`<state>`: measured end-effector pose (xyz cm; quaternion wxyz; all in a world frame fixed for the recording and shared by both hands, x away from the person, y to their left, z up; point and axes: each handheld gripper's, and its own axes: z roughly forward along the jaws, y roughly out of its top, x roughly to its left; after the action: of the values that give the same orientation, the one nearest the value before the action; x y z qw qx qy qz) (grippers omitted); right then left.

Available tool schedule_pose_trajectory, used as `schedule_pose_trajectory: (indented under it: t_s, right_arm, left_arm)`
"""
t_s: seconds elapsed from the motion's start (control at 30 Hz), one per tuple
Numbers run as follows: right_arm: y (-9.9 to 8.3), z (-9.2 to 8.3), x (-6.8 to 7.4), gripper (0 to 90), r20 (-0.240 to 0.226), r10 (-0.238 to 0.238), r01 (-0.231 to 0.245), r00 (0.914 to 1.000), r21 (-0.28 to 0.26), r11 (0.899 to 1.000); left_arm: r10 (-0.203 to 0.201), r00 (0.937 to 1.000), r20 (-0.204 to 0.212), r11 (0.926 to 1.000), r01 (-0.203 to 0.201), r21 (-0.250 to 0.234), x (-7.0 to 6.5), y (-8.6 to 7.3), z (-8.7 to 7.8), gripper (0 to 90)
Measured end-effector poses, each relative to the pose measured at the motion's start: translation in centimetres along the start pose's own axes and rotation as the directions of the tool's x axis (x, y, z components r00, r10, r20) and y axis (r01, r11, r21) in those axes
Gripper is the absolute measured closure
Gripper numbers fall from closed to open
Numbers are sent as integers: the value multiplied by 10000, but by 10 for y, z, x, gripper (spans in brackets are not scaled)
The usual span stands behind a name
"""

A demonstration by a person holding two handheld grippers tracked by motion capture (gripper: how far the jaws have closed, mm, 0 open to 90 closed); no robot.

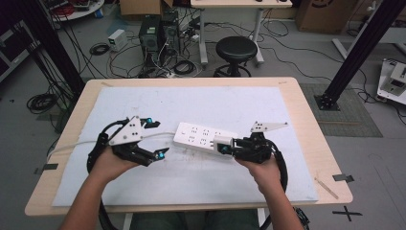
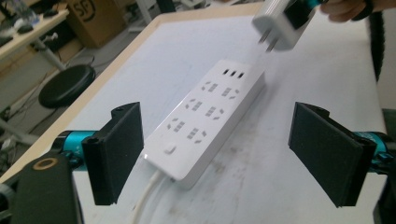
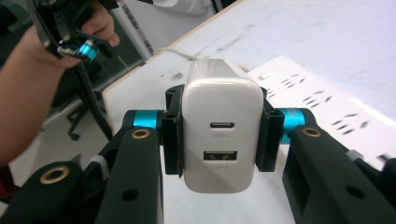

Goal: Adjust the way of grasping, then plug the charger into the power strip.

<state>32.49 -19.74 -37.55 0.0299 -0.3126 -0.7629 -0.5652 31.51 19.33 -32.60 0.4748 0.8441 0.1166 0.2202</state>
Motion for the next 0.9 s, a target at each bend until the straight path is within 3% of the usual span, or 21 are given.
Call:
schedule_pose_trajectory:
  t_s: [0.13, 0.3, 0.47, 0.57, 0.67, 0.73, 0.8, 0.9]
  right_arm:
    - [4, -5, -1, 632, 227, -226, 225, 9995, 53, 9997]
    - [6, -7, -1, 632, 744, -623, 597, 9953, 363, 9976]
    - [9, -1, -1, 631, 1093, -1244, 1183, 9862, 610, 9911]
    - [12, 6, -2, 631, 1416, -1829, 1723, 9729, 841, 9815]
    - [17, 14, -1, 631, 1937, -2876, 2662, 9380, 1290, 9552]
    - [22, 19, 0, 631, 2245, -3503, 3155, 9093, 1768, 9323]
    - [26, 22, 0, 631, 2321, -3908, 3446, 8907, 2156, 9136]
    - [34, 27, -2, 631, 2379, -4512, 3781, 8601, 2965, 8770]
  left_arm:
    - [-218, 9995, -227, 9987, 228, 450, 15, -4, -5, 178]
    - [-289, 9992, -285, 9975, 306, 629, 24, -7, -4, 178]
    - [-341, 9993, -158, 9967, 351, 728, 25, -12, 0, 178]
    - [-402, 9992, -77, 9963, 407, 759, 25, -16, 1, 178]
    - [-373, 9993, -55, 9955, 376, 870, 25, -20, 0, 178]
    - [-419, 9991, -70, 9954, 424, 862, 24, -23, -1, 178]
    - [-418, 9991, -54, 9948, 421, 922, 24, -25, -3, 178]
    - [-445, 9990, -45, 9944, 447, 955, 22, -27, -5, 178]
